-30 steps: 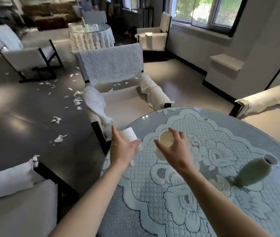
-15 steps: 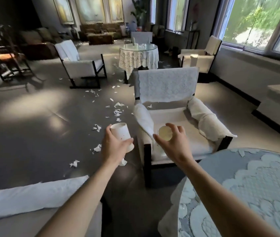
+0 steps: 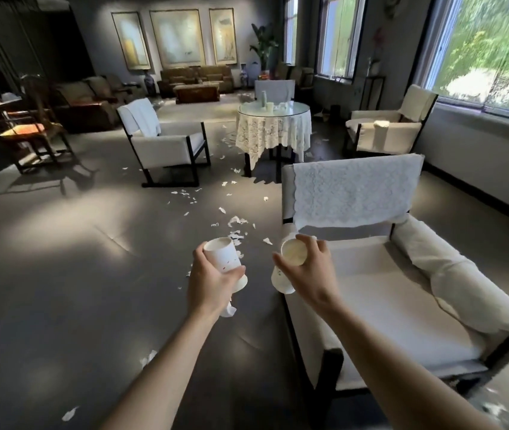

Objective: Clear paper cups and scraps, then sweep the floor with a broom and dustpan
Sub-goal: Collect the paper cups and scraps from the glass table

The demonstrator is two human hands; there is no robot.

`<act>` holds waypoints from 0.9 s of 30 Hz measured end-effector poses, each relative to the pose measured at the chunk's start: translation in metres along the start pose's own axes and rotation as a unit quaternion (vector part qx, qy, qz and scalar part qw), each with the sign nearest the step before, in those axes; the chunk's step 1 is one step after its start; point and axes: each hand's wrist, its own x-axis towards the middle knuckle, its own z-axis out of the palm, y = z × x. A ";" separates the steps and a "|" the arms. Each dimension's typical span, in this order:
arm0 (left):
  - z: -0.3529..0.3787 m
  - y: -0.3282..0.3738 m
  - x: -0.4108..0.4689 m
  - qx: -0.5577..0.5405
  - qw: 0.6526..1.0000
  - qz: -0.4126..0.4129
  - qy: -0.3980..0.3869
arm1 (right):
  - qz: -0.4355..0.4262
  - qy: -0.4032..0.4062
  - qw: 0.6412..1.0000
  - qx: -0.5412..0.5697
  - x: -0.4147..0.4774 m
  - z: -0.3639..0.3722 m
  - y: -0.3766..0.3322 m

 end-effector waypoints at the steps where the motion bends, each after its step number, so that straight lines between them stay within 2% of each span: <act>1: 0.009 0.003 0.027 -0.001 1.000 0.011 0.000 | -0.003 -0.001 1.000 0.006 0.027 0.009 -0.002; 11: 0.067 0.036 0.292 0.006 0.998 0.059 0.031 | -0.040 -0.043 0.998 0.008 0.298 0.085 -0.047; 14: 0.083 0.034 0.374 -0.001 0.998 0.049 0.043 | -0.040 -0.040 0.998 0.006 0.371 0.116 -0.053; 18: 0.119 0.026 0.492 -0.005 0.998 0.046 0.037 | -0.037 -0.005 0.999 0.005 0.478 0.163 -0.049; 27: 0.209 0.055 0.767 0.008 0.992 0.122 -0.033 | -0.001 0.095 0.995 0.014 0.726 0.237 -0.057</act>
